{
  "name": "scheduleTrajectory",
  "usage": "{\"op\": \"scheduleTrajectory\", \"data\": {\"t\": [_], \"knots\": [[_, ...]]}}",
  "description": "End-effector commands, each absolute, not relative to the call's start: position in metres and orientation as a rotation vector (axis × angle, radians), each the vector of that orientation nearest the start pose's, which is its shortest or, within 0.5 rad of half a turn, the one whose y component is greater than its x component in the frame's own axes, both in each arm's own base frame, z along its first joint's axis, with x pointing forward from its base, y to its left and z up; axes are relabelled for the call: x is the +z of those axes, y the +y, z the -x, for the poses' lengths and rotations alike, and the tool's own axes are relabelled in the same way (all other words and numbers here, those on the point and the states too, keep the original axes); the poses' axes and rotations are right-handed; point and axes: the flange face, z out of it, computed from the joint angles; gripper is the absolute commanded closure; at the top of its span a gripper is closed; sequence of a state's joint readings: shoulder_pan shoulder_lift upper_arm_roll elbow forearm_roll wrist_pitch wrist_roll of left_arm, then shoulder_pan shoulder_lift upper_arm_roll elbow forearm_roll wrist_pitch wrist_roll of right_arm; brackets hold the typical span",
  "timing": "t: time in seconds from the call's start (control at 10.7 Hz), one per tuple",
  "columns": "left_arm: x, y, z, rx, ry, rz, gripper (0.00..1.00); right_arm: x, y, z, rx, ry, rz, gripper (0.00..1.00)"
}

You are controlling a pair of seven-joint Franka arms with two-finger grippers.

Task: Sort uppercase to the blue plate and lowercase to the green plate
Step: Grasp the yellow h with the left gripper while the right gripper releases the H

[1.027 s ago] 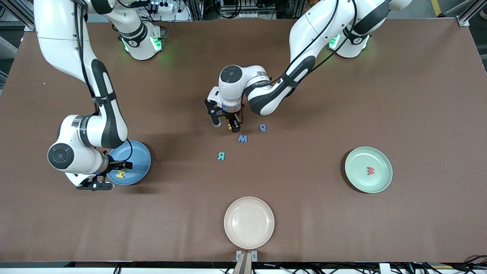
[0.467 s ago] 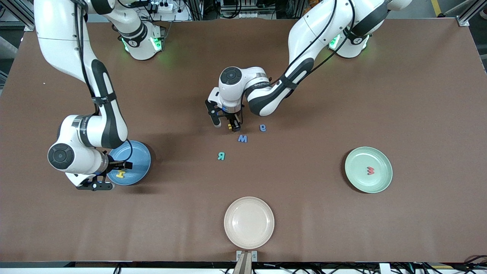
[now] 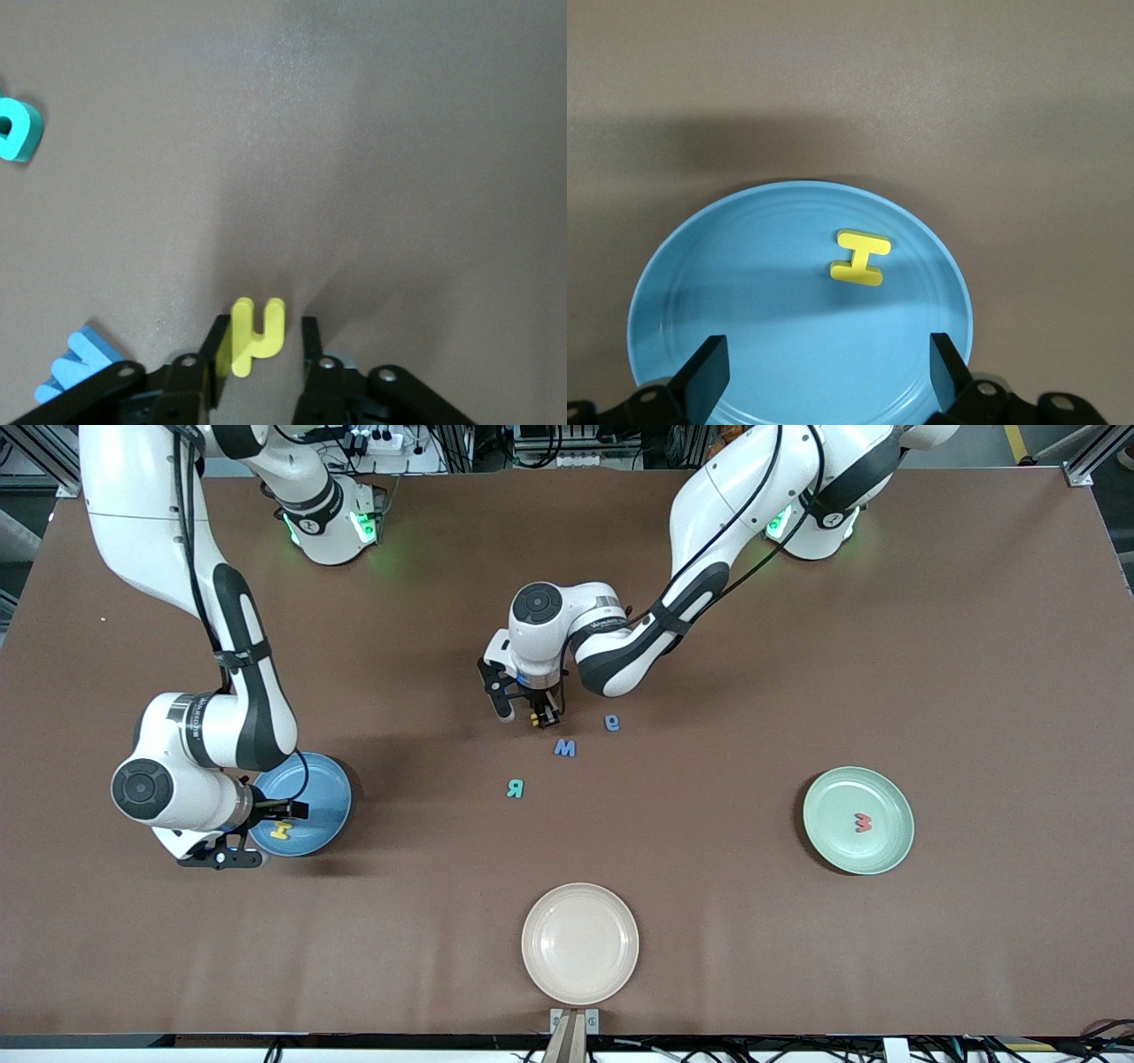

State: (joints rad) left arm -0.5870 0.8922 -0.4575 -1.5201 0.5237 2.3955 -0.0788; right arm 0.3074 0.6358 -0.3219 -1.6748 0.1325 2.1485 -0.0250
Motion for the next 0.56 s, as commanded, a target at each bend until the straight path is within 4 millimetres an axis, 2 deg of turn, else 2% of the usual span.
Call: {"op": "scheduleTrajectory", "data": {"t": [0.0, 0.09, 0.19, 0.37, 0.47], "knots": [[0.170, -0.585, -0.417, -0.184, 1.748, 2.619, 0.79, 0.237, 0.016, -0.665, 0.200, 0.024, 3.217, 0.00], [0.174, -0.585, -0.418, -0.191, 1.752, 2.610, 0.93, 0.237, 0.017, -0.665, 0.200, 0.021, 3.216, 0.00], [0.192, -0.581, -0.427, -0.215, 1.741, 2.601, 1.00, 0.237, 0.016, -0.665, 0.200, 0.024, 3.217, 0.00], [0.248, -0.560, -0.447, -0.165, 1.640, 2.556, 1.00, 0.237, 0.019, -0.665, 0.202, 0.017, 3.216, 0.00], [0.285, -0.537, -0.465, -0.135, 1.570, 2.549, 1.00, 0.237, 0.022, -0.664, 0.204, 0.009, 3.217, 0.00]]}}
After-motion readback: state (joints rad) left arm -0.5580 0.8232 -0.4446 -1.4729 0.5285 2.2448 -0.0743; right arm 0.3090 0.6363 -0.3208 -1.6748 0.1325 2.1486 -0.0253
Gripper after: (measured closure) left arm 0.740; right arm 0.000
